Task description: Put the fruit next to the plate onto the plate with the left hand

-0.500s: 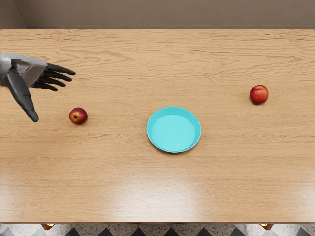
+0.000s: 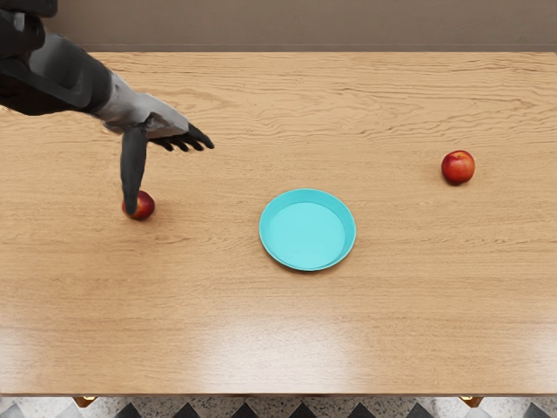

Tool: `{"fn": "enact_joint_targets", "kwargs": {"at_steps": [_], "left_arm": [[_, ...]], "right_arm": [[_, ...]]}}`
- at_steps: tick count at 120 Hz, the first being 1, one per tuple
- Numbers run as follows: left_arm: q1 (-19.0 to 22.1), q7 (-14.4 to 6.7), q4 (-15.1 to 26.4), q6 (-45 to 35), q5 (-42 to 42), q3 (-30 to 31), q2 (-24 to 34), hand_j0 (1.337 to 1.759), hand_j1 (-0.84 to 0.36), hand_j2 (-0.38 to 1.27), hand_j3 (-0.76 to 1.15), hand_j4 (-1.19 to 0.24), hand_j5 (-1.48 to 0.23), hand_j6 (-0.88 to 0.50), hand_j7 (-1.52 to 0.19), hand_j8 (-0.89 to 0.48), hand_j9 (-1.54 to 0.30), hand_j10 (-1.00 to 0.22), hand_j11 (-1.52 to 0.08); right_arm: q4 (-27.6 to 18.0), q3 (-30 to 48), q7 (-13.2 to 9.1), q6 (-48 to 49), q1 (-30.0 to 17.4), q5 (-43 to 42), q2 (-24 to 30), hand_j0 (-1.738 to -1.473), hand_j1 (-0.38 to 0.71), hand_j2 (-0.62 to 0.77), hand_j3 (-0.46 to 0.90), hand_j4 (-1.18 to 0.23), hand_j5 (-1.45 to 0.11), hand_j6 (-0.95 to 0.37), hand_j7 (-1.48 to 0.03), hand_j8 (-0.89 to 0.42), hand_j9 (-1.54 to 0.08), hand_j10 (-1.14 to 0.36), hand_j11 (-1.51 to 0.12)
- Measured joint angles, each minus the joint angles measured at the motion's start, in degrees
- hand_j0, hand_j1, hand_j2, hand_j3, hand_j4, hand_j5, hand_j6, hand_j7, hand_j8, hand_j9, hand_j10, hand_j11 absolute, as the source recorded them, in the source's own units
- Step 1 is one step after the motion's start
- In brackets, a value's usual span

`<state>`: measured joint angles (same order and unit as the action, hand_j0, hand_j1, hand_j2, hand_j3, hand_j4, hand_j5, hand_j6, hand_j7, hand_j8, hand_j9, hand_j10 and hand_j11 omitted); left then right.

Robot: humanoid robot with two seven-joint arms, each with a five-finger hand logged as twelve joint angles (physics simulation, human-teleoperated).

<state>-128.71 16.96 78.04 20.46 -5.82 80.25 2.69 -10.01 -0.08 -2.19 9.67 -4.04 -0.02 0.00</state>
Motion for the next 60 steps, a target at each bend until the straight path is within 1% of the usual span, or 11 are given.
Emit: {"fn": "enact_joint_targets", "kwargs": {"at_steps": [4, 10, 15, 21, 27, 31, 35, 50, 60], "left_arm": [[0.3, -2.3, 3.4, -6.0, -5.3, 1.7, -2.3, 1.658, 0.34, 0.0, 0.0, -0.01, -0.01, -0.01, -0.01, -0.01, -0.01, -0.01, -0.01], [0.7, -5.4, 7.5, -14.9, -12.7, 3.1, -2.7, 1.658, 0.34, 0.0, 0.0, -0.01, -0.01, -0.01, -0.01, -0.01, -0.01, -0.01, -0.01], [2.1, -7.2, 9.7, -22.4, -16.9, 3.7, -2.7, 1.658, 0.34, 0.0, 0.0, -0.01, -0.01, -0.01, -0.01, -0.01, -0.01, -0.01, -0.01], [4.4, -8.5, 11.4, -30.8, -20.1, 4.2, -2.7, 1.658, 0.34, 0.0, 0.0, -0.01, -0.01, -0.01, -0.01, -0.01, -0.01, -0.01, -0.01], [5.2, -9.3, 12.3, -36.2, -21.9, 4.5, -2.7, 1.658, 0.34, 0.0, 0.0, -0.01, -0.01, -0.01, -0.01, -0.01, -0.01, -0.01, -0.01], [6.8, -9.7, 12.4, -38.7, -22.7, 4.5, -2.7, 1.658, 0.34, 0.0, 0.0, -0.01, -0.01, -0.01, -0.01, -0.01, -0.01, -0.01, -0.01], [7.4, -9.9, 12.4, -40.5, -23.2, 4.1, -2.7, 1.658, 0.34, 0.0, 0.0, -0.01, -0.01, -0.01, -0.01, -0.01, -0.01, -0.01, -0.01], [9.4, -10.4, 12.4, -43.9, -24.1, 1.1, -2.7, 1.658, 0.34, 0.0, 0.0, -0.01, -0.01, -0.01, -0.01, -0.01, -0.01, -0.01, -0.01], [11.7, -10.5, 12.4, -46.1, -24.3, -1.0, -2.7, 1.658, 0.33, 0.0, 0.0, -0.01, -0.02, -0.01, -0.02, -0.01, -0.02, -0.01, -0.02]], "right_arm": [[0.0, 0.0, 0.0, 0.0, 0.0, 0.0, 0.0, -1.658, -0.34, 0.0, 0.0, -0.01, -0.02, -0.01, -0.02, -0.01, -0.02, -0.01, -0.02], [0.0, 0.0, 0.0, 0.0, 0.0, 0.0, 0.0, -1.658, -0.33, 0.0, 0.0, -0.01, -0.02, -0.01, -0.02, -0.01, -0.02, -0.01, -0.02], [0.0, 0.0, 0.0, 0.0, 0.0, 0.0, 0.0, -1.658, -0.33, 0.0, 0.0, -0.01, -0.02, -0.01, -0.02, -0.01, -0.02, -0.01, -0.02], [0.0, 0.0, 0.0, 0.0, 0.0, 0.0, 0.0, -1.658, -0.33, 0.0, 0.0, -0.01, -0.02, -0.01, -0.02, -0.01, -0.02, -0.01, -0.02], [0.0, 0.0, 0.0, 0.0, 0.0, 0.0, 0.0, -1.658, -0.33, 0.0, 0.0, -0.01, -0.02, -0.01, -0.02, -0.01, -0.02, -0.01, -0.02], [0.0, 0.0, 0.0, 0.0, 0.0, 0.0, 0.0, -1.658, -0.33, 0.0, 0.0, -0.01, -0.02, -0.01, -0.02, -0.01, -0.02, -0.01, -0.02], [0.0, 0.0, 0.0, 0.0, 0.0, 0.0, 0.0, -1.658, -0.33, 0.0, 0.0, -0.01, -0.02, -0.01, -0.02, -0.01, -0.02, -0.01, -0.02], [0.0, 0.0, 0.0, 0.0, 0.0, 0.0, 0.0, -1.658, -0.33, 0.0, 0.0, -0.01, -0.02, -0.01, -0.02, -0.01, -0.02, -0.01, -0.02], [0.0, 0.0, 0.0, 0.0, 0.0, 0.0, 0.0, -1.658, -0.33, 0.0, 0.0, -0.01, -0.02, -0.01, -0.02, -0.01, -0.02, -0.01, -0.02]]}}
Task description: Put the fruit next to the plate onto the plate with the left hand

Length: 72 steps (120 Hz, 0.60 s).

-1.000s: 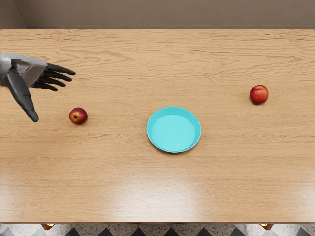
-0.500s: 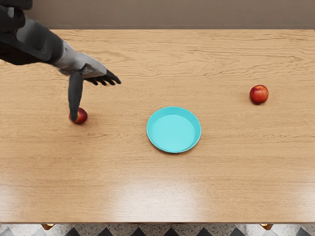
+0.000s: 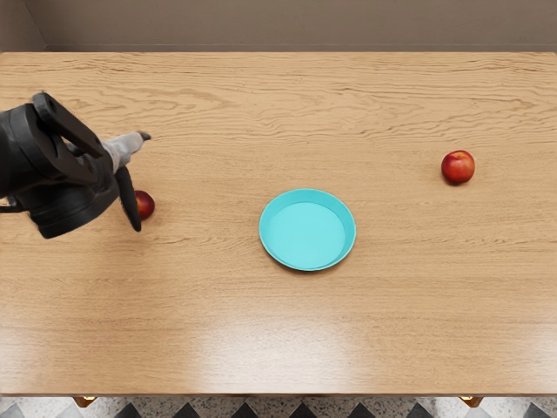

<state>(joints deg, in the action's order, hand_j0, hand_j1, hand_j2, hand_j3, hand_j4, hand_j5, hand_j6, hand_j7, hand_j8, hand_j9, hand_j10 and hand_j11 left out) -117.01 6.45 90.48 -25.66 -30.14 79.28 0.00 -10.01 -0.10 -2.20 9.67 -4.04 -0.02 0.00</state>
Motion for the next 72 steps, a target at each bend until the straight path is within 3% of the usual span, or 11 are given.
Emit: {"fn": "enact_joint_targets", "kwargs": {"at_steps": [24, 72], "left_arm": [[4.6, -0.1, -0.7, -6.9, -0.5, -1.8, 0.0, 1.658, 0.24, 0.02, 0.0, -0.09, -0.12, -0.09, -0.12, -0.09, -0.12, -0.09, -0.12], [11.3, 0.0, -4.5, -9.3, -1.3, -2.2, 0.0, 1.658, 0.1, 0.04, 0.0, -0.21, -0.27, -0.21, -0.27, -0.21, -0.27, -0.21, -0.27]], "right_arm": [[0.0, 0.0, 0.0, 0.0, 0.0, 0.0, 0.0, -1.658, -0.34, 0.0, 0.0, -0.01, -0.02, -0.01, -0.02, -0.01, -0.02, -0.01, -0.02], [0.0, 0.0, 0.0, 0.0, 0.0, 0.0, 0.0, -1.658, -0.34, 0.0, 0.0, -0.01, -0.02, -0.01, -0.02, -0.01, -0.02, -0.01, -0.02]]}}
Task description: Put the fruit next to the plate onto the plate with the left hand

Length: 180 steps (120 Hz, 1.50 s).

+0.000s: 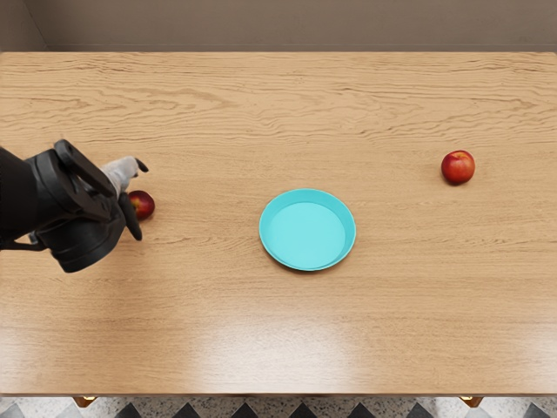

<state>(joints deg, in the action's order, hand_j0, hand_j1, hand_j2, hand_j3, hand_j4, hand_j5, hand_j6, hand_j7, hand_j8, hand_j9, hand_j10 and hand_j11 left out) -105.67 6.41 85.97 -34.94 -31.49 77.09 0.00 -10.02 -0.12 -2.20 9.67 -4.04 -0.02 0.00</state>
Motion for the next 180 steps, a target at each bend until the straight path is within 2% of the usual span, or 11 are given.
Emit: {"fn": "enact_joint_targets", "kwargs": {"at_steps": [20, 47, 88, 111, 138, 170, 180], "left_arm": [[1.4, 0.0, -2.3, 0.0, -0.8, 0.2, 0.0, 1.658, 0.07, 0.05, 0.0, -0.23, -0.3, -0.23, -0.3, -0.23, -0.3, -0.23, -0.3], [2.8, 0.0, -3.2, -0.1, -0.8, -0.2, 0.0, 1.658, 0.0, 0.06, 0.0, -0.29, -0.38, -0.29, -0.38, -0.29, -0.38, -0.29, -0.38], [4.4, 0.0, -5.2, -0.1, -1.0, -0.3, 0.0, 1.658, -0.03, 0.06, 0.0, -0.31, -0.41, -0.31, -0.41, -0.31, -0.41, -0.31, -0.41], [4.4, 0.0, -5.8, -0.1, -1.1, -0.5, 0.0, 1.658, -0.03, 0.06, 0.0, -0.32, -0.41, -0.32, -0.41, -0.32, -0.41, -0.32, -0.41], [4.4, 0.0, -5.8, -0.1, -1.2, -1.3, 0.0, 1.658, -0.11, 0.08, 0.0, -0.38, -0.49, -0.38, -0.49, -0.38, -0.49, -0.38, -0.49], [4.9, 0.0, -5.8, -0.1, -1.2, -1.7, 0.0, 1.658, -0.14, 0.08, 0.0, -0.41, -0.53, -0.41, -0.53, -0.41, -0.53, -0.41, -0.53], [4.7, 0.0, -5.8, 0.2, -2.3, -1.6, 0.0, 1.658, -0.25, 0.12, 0.0, -0.5, -0.66, -0.5, -0.66, -0.5, -0.66, -0.5, -0.66]], "right_arm": [[0.0, 0.0, 0.0, 0.0, 0.0, 0.0, 0.0, -1.658, -0.33, 0.0, 0.0, -0.01, -0.02, -0.01, -0.02, -0.01, -0.02, -0.01, -0.02], [0.0, 0.0, 0.0, 0.0, 0.0, 0.0, 0.0, -1.658, -0.33, 0.0, 0.0, -0.01, -0.02, -0.01, -0.02, -0.01, -0.02, -0.01, -0.02], [0.0, 0.0, 0.0, 0.0, 0.0, 0.0, 0.0, -1.658, -0.33, 0.0, 0.0, -0.01, -0.02, -0.01, -0.02, -0.01, -0.02, -0.01, -0.02], [0.0, 0.0, 0.0, 0.0, 0.0, 0.0, 0.0, -1.658, -0.34, 0.0, 0.0, -0.01, -0.02, -0.01, -0.02, -0.01, -0.02, -0.01, -0.02], [0.0, 0.0, 0.0, 0.0, 0.0, 0.0, 0.0, -1.658, -0.34, 0.0, 0.0, -0.01, -0.02, -0.01, -0.02, -0.01, -0.02, -0.01, -0.02], [0.0, 0.0, 0.0, 0.0, 0.0, 0.0, 0.0, -1.658, -0.33, 0.0, 0.0, -0.01, -0.02, -0.01, -0.02, -0.01, -0.02, -0.01, -0.02], [0.0, 0.0, 0.0, 0.0, 0.0, 0.0, 0.0, -1.658, -0.33, 0.0, 0.0, -0.01, -0.02, -0.01, -0.02, -0.01, -0.02, -0.01, -0.02]]}}
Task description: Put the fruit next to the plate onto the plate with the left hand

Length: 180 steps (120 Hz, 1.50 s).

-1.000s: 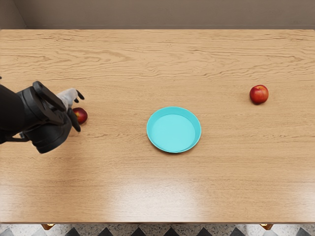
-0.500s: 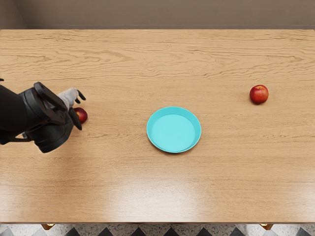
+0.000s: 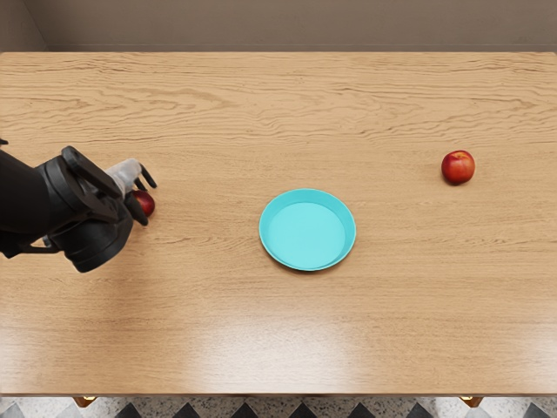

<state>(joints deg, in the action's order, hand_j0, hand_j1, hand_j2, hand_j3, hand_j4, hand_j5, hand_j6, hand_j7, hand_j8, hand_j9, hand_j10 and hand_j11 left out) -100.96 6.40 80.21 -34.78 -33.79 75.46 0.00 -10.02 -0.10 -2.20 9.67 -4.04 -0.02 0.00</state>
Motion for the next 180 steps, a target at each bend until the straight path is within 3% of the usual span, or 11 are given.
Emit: {"fn": "enact_joint_targets", "kwargs": {"at_steps": [14, 36, 55, 73, 88, 108, 130, 139, 164, 172, 180], "left_arm": [[-0.1, 0.0, 0.0, 0.5, -1.4, 0.2, 0.0, 1.655, -0.27, 0.16, 0.0, -0.62, -0.83, -0.46, -0.83, -0.43, -0.83, -0.62, -0.83], [-1.4, 0.0, 0.2, 3.9, -2.0, 0.1, 0.0, 1.653, -0.3, 0.31, 0.0, -0.71, -0.96, -0.43, -0.96, -0.41, -0.96, -0.63, -0.97], [-11.8, 0.0, 0.5, 12.3, -2.0, -2.2, 0.0, 1.655, -0.34, 0.48, 0.0, -0.73, -1.03, -0.42, -1.01, -0.41, -1.0, -0.64, -1.01], [-13.3, 0.1, 0.2, 16.8, -1.8, -7.8, 0.0, 1.656, -0.41, 0.75, 0.0, -0.74, -1.06, -0.42, -1.03, -0.41, -1.02, -0.67, -1.02], [-15.1, 0.1, 0.0, 17.8, -1.3, -14.9, 0.0, 1.656, -0.4, 0.73, 0.0, -0.74, -1.08, -0.41, -1.04, -0.42, -1.02, -0.68, -1.03], [-13.5, 0.1, -1.4, 18.0, -0.9, -19.9, 0.0, 1.656, -0.45, 0.81, 0.0, -0.73, -1.1, -0.38, -1.04, -0.39, -1.03, -0.66, -1.04], [-9.2, 0.1, -2.5, 17.6, -0.6, -22.6, 0.0, 1.656, -0.4, 0.67, 0.0, -0.75, -1.07, -0.39, -1.04, -0.4, -1.03, -0.7, -1.03], [-8.6, 0.1, -2.6, 17.6, -0.7, -23.4, 0.0, 1.657, -0.44, 0.83, 0.0, -0.75, -1.07, -0.41, -1.04, -0.42, -1.03, -0.73, -1.03], [-7.5, 0.1, -2.7, 17.5, -0.7, -24.3, 0.0, 1.656, -0.37, 0.75, 0.0, -0.76, -1.05, -0.47, -1.03, -0.48, -1.03, -0.75, -1.03], [-7.1, 0.2, -2.7, 17.4, -0.7, -24.4, 0.0, 1.656, -0.33, 0.62, 0.0, -0.69, -0.94, -0.47, -0.93, -0.47, -0.93, -0.68, -0.93], [-7.1, 0.2, -2.7, 17.3, -0.7, -24.4, 0.0, 1.657, -0.19, 0.45, 0.0, -0.54, -0.73, -0.38, -0.72, -0.38, -0.72, -0.53, -0.72]], "right_arm": [[0.0, 0.0, 0.0, 0.0, 0.0, 0.0, 0.0, -1.658, -0.33, 0.0, 0.0, -0.01, -0.02, -0.01, -0.02, -0.01, -0.02, -0.01, -0.02], [0.0, 0.0, 0.0, 0.0, 0.0, 0.0, 0.0, -1.658, -0.34, 0.0, 0.0, -0.01, -0.02, -0.01, -0.02, -0.01, -0.02, -0.01, -0.02], [0.0, 0.0, 0.0, 0.0, 0.0, 0.0, 0.0, -1.658, -0.34, 0.0, 0.0, -0.01, -0.01, -0.01, -0.02, -0.01, -0.02, -0.01, -0.02], [0.0, 0.0, 0.0, 0.0, 0.0, 0.0, 0.0, -1.658, -0.34, 0.0, 0.0, -0.01, -0.02, -0.01, -0.02, -0.01, -0.02, -0.01, -0.02], [0.0, 0.0, 0.0, 0.0, 0.0, 0.0, 0.0, -1.658, -0.34, 0.0, 0.0, -0.01, -0.02, -0.01, -0.02, -0.01, -0.02, -0.01, -0.02], [0.0, 0.0, 0.0, 0.0, 0.0, 0.0, 0.0, -1.658, -0.34, 0.0, 0.0, -0.01, -0.02, -0.01, -0.02, -0.01, -0.02, -0.01, -0.02], [0.0, 0.0, 0.0, 0.0, 0.0, 0.0, 0.0, -1.658, -0.34, 0.0, 0.0, -0.01, -0.01, -0.01, -0.01, -0.01, -0.01, -0.01, -0.01], [0.0, 0.0, 0.0, 0.0, 0.0, 0.0, 0.0, -1.658, -0.34, 0.0, 0.0, -0.01, -0.01, -0.01, -0.01, -0.01, -0.01, -0.01, -0.01], [0.0, 0.0, 0.0, 0.0, 0.0, 0.0, 0.0, -1.658, -0.33, 0.0, 0.0, -0.01, -0.02, -0.01, -0.02, -0.01, -0.02, -0.01, -0.02], [0.0, 0.0, 0.0, 0.0, 0.0, 0.0, 0.0, -1.658, -0.33, 0.0, 0.0, -0.01, -0.02, -0.01, -0.02, -0.01, -0.02, -0.01, -0.02], [0.0, 0.0, 0.0, 0.0, 0.0, 0.0, 0.0, -1.658, -0.33, 0.0, 0.0, -0.01, -0.02, -0.01, -0.02, -0.01, -0.02, -0.01, -0.02]]}}
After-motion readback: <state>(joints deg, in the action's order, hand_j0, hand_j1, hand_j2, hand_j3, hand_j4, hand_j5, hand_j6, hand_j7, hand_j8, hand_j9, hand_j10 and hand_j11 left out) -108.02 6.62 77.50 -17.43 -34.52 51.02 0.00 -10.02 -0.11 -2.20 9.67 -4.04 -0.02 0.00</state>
